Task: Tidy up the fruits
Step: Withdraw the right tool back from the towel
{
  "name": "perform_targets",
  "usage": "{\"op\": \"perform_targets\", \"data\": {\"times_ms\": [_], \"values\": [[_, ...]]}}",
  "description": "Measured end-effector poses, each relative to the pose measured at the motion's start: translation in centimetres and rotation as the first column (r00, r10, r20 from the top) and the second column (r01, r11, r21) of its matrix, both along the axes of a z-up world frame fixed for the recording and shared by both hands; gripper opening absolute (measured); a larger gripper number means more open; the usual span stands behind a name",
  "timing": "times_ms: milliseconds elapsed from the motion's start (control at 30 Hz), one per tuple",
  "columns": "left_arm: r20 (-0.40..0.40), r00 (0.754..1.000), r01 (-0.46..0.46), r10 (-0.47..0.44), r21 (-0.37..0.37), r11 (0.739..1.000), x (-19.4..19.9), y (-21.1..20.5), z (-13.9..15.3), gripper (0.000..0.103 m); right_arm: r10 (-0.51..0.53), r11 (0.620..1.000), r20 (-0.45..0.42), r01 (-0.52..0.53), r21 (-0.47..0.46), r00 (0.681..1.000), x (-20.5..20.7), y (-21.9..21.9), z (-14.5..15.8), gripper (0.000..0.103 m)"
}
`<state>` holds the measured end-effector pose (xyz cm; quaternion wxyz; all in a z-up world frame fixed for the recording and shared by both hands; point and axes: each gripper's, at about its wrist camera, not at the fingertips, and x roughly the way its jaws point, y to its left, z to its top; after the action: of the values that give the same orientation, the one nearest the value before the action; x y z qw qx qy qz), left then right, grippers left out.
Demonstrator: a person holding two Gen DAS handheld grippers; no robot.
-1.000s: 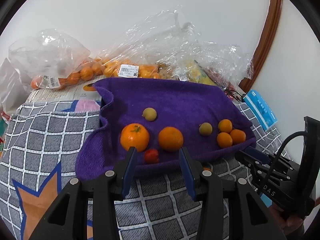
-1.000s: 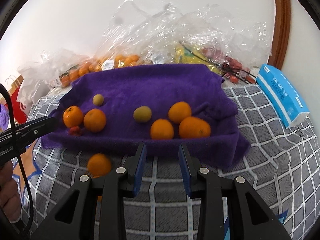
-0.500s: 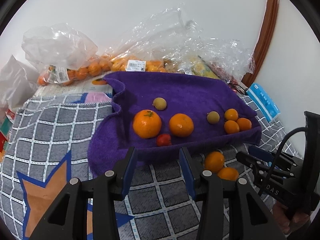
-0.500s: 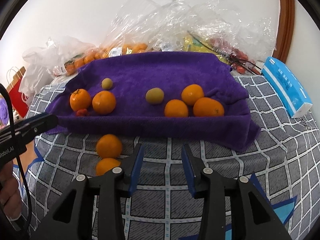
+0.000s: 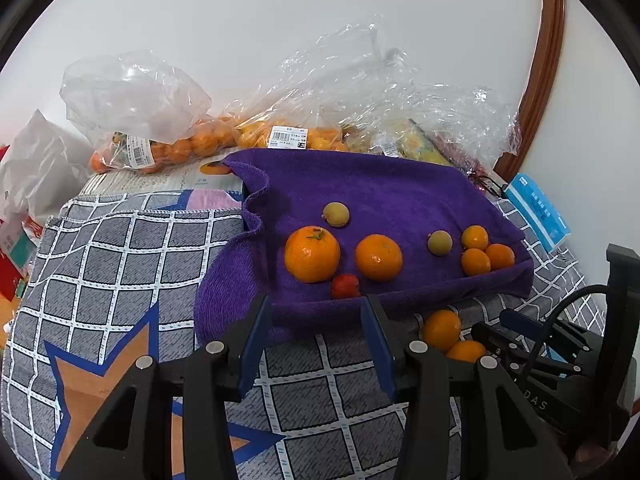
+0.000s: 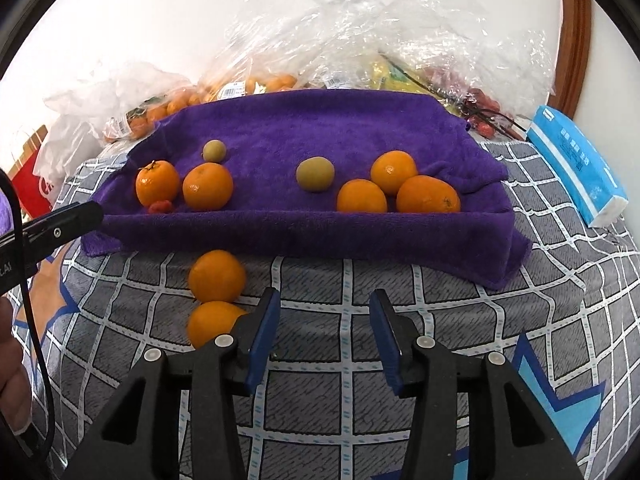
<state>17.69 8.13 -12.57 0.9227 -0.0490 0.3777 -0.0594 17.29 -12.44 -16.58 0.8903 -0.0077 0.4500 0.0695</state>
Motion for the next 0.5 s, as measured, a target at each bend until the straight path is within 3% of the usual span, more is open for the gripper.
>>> {"op": "perform_targets", "data": {"times_ms": [500], "values": [[0.002,1.0,-0.003,0.003,0.012,1.0,-0.05,-0.19,-0.04,0.046,0.016,1.0,0.004,-0.016,-0.01,1.0,-0.35,0.21,0.27,0.047]]}}
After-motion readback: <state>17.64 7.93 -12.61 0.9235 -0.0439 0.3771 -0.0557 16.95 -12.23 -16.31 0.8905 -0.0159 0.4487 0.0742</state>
